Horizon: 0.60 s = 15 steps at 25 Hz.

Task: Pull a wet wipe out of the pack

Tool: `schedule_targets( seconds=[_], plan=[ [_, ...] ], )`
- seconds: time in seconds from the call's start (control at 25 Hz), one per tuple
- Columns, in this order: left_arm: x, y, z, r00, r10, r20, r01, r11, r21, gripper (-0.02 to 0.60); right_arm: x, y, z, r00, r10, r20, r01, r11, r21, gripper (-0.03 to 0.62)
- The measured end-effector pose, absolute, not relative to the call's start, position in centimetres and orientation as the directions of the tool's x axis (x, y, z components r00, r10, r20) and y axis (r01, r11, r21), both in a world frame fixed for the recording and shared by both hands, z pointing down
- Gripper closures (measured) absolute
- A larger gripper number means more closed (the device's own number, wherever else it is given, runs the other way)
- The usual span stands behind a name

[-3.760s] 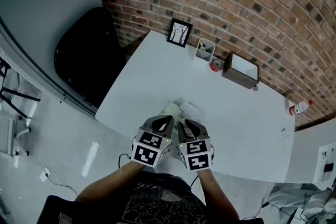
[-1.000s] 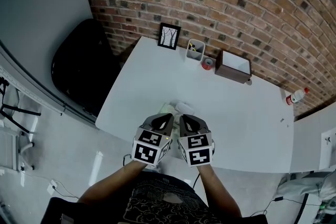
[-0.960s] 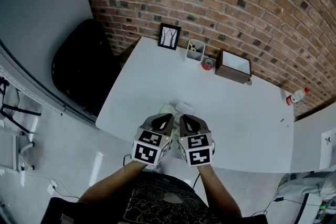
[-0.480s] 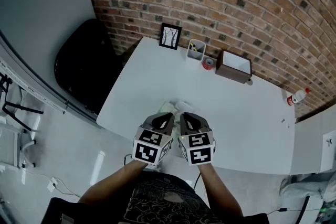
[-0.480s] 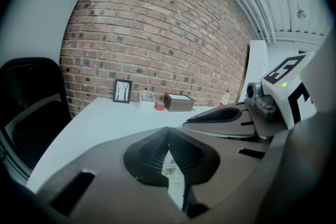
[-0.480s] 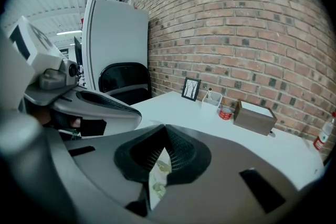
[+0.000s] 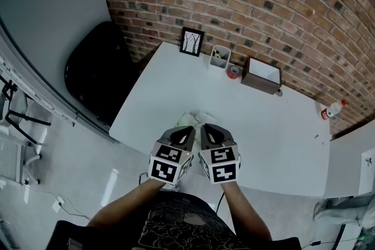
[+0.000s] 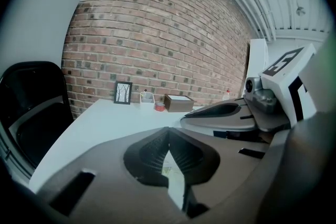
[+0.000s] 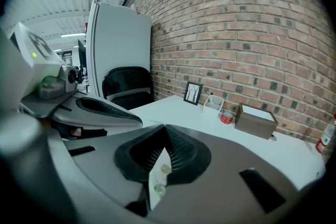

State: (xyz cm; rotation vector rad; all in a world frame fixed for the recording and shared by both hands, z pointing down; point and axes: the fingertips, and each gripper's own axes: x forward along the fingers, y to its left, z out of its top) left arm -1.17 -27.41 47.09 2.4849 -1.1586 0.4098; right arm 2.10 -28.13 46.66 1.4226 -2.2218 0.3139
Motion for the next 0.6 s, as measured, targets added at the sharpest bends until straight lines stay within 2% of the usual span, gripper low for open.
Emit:
schedule_targets(
  seconds=[0.6],
  plan=[
    [-1.3, -26.1, 46.2, 0.597, -0.700, 0.391, -0.797, -0.571, 0.196, 0.569, 2.0, -27.0, 44.6, -0.369, -0.807, 0.461, -0.892, 0.447, 0.067, 0.577]
  ],
)
